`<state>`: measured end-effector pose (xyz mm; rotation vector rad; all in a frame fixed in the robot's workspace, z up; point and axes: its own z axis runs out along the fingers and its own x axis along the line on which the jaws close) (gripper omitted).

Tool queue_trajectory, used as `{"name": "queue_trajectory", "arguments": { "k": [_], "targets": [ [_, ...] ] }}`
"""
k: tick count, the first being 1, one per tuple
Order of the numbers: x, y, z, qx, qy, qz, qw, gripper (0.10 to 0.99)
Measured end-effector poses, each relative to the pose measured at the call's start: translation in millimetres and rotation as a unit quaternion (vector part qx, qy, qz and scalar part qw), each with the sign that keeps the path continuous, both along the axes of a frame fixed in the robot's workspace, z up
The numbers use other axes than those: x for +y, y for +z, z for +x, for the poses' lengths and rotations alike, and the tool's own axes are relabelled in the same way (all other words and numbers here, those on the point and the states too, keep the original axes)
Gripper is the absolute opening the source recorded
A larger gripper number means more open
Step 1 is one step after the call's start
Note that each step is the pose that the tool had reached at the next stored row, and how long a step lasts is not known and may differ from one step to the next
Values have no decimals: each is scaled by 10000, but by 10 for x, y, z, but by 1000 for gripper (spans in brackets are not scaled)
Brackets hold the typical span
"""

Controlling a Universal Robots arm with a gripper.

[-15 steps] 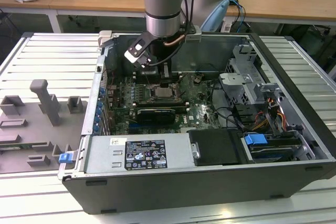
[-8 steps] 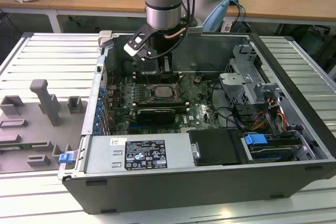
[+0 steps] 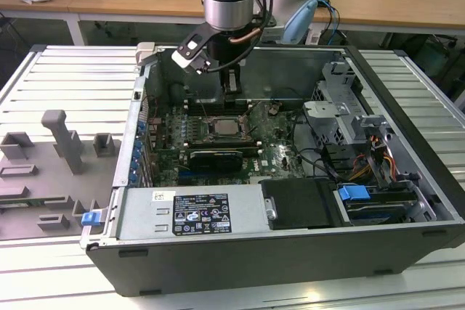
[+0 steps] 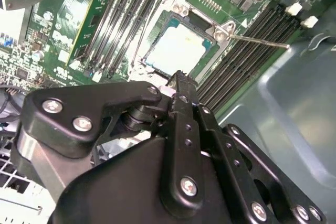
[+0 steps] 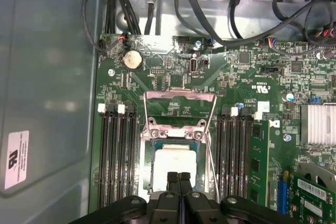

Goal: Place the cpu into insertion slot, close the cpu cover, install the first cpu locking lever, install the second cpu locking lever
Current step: 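Close the cpu cover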

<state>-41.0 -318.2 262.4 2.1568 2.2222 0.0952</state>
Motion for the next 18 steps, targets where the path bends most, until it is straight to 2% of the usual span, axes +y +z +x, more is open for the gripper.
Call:
{"name": "queue_trajectory", "arguments": {
  "k": [5, 6, 8, 13, 15, 18],
  "targets": [
    [-1, -2, 77, 1, -9, 0, 10000, 106],
    [0, 11, 78, 1, -9, -1, 10000, 106],
    [0, 91, 78, -2, -9, 0, 10000, 106],
    [-1, 112, 154, -3, -9, 0, 10000, 106],
    [0, 172, 155, -3, -9, 0, 10000, 106],
    [0, 173, 201, -3, -9, 0, 10000, 106]
  ]
}}
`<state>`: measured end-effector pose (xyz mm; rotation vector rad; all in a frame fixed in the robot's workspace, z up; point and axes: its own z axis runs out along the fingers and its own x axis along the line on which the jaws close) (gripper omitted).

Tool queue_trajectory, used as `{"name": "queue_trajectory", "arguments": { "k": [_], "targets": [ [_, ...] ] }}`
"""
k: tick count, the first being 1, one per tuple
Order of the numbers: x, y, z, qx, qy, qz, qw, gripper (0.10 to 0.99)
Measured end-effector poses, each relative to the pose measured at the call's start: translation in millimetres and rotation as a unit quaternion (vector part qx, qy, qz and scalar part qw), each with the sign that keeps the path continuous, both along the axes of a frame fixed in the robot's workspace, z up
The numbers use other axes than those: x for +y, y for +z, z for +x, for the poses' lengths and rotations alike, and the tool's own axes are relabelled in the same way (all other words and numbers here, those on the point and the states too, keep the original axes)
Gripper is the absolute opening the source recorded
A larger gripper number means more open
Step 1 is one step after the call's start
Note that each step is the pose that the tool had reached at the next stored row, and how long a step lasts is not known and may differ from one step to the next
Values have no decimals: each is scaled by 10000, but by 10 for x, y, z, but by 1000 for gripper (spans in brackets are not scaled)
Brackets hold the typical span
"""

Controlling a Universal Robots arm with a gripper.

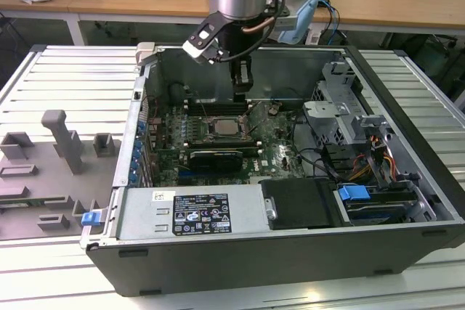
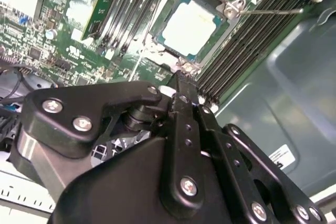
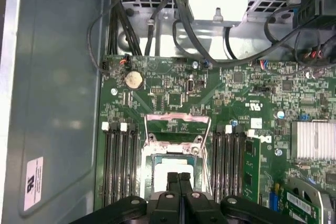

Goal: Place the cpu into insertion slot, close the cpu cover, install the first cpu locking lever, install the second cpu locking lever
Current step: 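Close the cpu cover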

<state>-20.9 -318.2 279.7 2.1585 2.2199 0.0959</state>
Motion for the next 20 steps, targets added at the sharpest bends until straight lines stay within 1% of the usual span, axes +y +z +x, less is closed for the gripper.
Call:
{"name": "queue_trajectory", "arguments": {
  "k": [2, 3, 5, 9, 16, 20],
  "targets": [
    [0, -1, 81, 0, -1, 0, 10000, 106],
    [0, -8, 139, 1, 0, 1, 10000, 106],
    [0, -27, 185, 2, 0, 0, 10000, 106],
    [0, -57, 307, 5, 0, 0, 10000, 106],
    [0, -63, 361, 5, -1, 0, 10000, 106],
    [0, -65, 425, 5, 0, 0, 10000, 106]
  ]
}}
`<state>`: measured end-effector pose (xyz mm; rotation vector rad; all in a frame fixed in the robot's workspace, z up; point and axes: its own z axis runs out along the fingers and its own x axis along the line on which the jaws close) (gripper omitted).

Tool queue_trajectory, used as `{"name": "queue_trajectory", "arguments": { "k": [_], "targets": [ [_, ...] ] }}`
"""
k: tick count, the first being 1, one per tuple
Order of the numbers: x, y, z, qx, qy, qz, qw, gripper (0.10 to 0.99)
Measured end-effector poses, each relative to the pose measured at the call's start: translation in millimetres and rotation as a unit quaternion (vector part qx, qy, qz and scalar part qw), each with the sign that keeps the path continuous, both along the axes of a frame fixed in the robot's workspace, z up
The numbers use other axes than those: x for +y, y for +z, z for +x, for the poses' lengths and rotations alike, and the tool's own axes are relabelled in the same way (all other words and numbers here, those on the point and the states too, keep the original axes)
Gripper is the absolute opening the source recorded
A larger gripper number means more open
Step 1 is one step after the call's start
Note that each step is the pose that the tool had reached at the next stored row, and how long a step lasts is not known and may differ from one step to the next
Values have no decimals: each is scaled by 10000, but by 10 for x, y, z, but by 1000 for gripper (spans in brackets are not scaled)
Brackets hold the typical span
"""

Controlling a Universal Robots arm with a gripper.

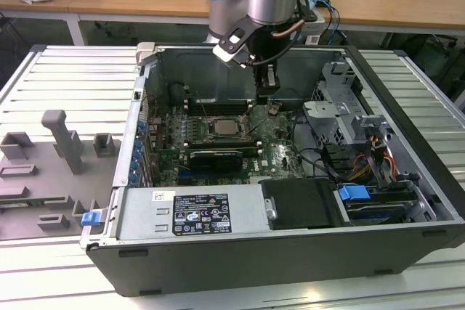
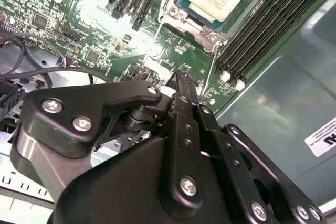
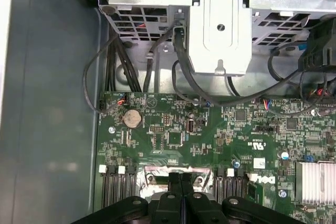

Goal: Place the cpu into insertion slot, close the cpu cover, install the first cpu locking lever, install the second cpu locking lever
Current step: 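Close the cpu cover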

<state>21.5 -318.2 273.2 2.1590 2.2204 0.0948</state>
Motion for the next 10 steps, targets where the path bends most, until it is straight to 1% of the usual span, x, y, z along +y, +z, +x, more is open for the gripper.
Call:
{"name": "queue_trajectory", "arguments": {
  "k": [3, 6, 10],
  "targets": [
    [0, -1, 20, 0, 0, 0, 10000, 106],
    [0, -7, 70, 0, 1, 0, 10000, 106],
    [0, -16, 102, 0, 0, 0, 10000, 106]
  ]
}}
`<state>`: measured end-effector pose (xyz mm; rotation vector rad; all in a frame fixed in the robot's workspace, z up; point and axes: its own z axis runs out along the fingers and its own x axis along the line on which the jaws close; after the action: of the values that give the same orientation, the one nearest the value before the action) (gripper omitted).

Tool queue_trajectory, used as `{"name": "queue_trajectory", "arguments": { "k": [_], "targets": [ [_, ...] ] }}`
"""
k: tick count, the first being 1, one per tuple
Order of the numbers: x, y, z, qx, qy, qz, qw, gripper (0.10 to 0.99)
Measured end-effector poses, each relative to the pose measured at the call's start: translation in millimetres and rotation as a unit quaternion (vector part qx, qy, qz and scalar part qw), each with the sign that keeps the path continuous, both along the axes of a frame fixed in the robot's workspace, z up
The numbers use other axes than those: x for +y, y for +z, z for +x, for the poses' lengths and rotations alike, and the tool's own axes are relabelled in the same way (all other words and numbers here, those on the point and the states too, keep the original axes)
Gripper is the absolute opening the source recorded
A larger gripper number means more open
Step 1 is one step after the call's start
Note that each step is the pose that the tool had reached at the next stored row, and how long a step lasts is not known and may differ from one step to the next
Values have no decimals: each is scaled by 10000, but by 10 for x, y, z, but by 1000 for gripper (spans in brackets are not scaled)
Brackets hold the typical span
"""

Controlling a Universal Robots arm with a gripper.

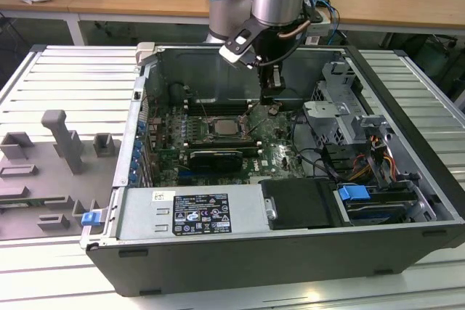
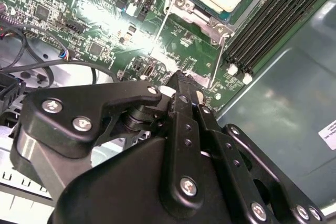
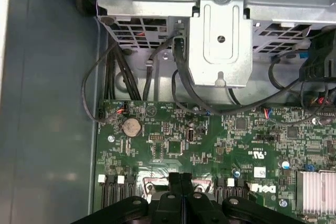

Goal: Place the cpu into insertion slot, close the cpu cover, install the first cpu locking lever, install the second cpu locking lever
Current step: 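Close the cpu cover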

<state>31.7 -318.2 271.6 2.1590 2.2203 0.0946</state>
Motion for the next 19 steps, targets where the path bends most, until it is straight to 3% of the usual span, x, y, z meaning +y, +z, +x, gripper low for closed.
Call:
{"name": "queue_trajectory", "arguments": {
  "k": [12, 19],
  "targets": [
    [1, -22, 140, 3, 0, 2, 10000, 106],
    [0, -142, 191, 39, 0, 0, 10000, 106]
  ]
}}
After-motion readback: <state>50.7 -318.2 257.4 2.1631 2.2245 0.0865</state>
